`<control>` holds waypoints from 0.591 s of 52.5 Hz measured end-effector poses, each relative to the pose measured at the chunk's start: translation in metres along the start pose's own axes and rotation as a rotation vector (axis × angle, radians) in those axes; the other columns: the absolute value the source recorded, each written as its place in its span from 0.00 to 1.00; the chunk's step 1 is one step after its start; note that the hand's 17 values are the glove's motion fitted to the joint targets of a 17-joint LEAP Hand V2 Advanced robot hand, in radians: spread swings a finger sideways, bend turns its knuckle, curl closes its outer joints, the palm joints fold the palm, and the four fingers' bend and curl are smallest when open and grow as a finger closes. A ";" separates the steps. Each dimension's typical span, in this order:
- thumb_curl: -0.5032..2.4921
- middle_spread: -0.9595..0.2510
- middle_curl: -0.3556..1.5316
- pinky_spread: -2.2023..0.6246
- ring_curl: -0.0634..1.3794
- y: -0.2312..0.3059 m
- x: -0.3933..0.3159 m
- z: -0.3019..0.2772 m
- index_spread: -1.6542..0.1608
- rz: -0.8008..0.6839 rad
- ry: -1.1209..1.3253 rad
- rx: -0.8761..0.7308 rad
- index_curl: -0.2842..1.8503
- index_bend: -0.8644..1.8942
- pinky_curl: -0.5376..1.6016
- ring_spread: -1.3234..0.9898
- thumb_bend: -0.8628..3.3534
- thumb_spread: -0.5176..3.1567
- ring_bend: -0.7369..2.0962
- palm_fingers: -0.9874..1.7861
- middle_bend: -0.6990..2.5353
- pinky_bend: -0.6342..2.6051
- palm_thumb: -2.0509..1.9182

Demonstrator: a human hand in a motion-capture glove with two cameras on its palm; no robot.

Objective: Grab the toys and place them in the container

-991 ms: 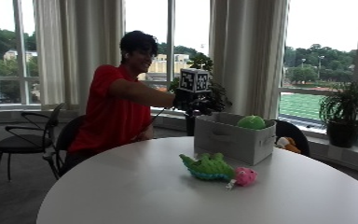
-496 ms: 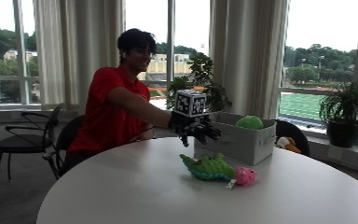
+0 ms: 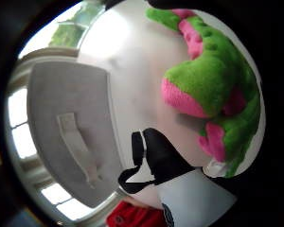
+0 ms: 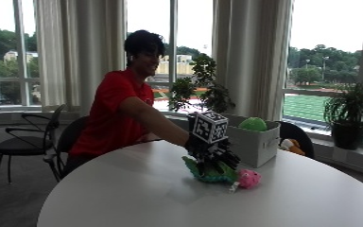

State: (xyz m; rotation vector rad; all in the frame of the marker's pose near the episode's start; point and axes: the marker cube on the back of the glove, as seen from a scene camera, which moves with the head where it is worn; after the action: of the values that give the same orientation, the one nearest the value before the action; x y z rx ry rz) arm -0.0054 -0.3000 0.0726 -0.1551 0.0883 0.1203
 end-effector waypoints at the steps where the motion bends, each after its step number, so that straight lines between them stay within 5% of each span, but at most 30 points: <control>1: 0.28 0.74 0.32 0.82 0.30 -0.003 0.000 0.003 0.70 0.000 0.005 -0.008 0.22 0.36 0.41 0.58 0.20 0.44 0.33 0.30 0.26 0.58 0.52; 18: 0.28 0.75 0.30 0.81 0.33 -0.018 0.002 0.026 0.68 -0.001 0.050 -0.105 0.23 0.38 0.42 0.59 0.20 0.44 0.38 0.34 0.24 0.62 0.53; 26: 0.29 0.65 0.26 0.70 0.37 -0.014 -0.001 0.027 0.67 0.006 -0.032 -0.054 0.28 0.52 0.39 0.47 0.22 0.47 0.52 0.60 0.26 0.57 0.57; 31: 0.32 0.58 0.28 0.67 0.42 -0.009 -0.003 0.026 0.68 0.026 0.028 0.065 0.30 0.52 0.41 0.42 0.24 0.47 0.58 0.65 0.28 0.57 0.62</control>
State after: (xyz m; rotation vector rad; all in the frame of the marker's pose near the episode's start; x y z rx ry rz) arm -0.0050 -0.3050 0.0996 -0.0911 0.1220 0.1414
